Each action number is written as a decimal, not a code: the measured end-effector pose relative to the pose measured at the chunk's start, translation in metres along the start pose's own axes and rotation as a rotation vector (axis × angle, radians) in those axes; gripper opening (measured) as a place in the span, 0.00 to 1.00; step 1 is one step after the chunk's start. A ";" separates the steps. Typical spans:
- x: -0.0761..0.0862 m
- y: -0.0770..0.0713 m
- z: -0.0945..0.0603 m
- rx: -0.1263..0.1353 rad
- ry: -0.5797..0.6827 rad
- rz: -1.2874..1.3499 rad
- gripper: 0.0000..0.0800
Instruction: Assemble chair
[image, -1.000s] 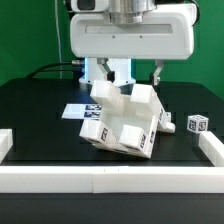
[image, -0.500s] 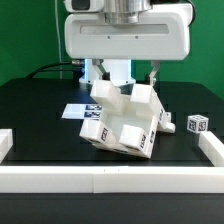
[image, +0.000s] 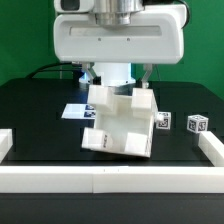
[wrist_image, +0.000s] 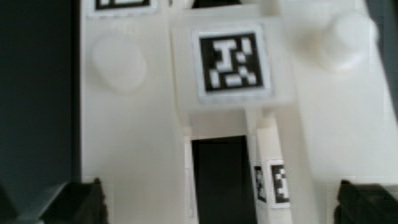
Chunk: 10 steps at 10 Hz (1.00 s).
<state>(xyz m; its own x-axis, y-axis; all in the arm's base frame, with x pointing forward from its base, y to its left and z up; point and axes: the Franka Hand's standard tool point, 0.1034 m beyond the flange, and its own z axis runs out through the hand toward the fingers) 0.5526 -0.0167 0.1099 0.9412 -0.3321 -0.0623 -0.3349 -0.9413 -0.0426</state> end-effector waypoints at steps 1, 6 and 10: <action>0.002 -0.002 0.002 -0.002 0.000 -0.002 0.81; 0.020 -0.010 0.010 -0.011 0.064 -0.046 0.81; 0.048 -0.015 0.008 -0.012 0.177 -0.057 0.81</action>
Offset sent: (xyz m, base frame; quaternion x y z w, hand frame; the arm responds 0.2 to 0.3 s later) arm 0.0130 0.0084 -0.0108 0.0053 0.0208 -0.0244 0.9995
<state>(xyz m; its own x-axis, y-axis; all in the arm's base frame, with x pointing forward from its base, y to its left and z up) 0.6027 -0.0181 0.0999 0.9520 -0.2832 0.1166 -0.2817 -0.9591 -0.0291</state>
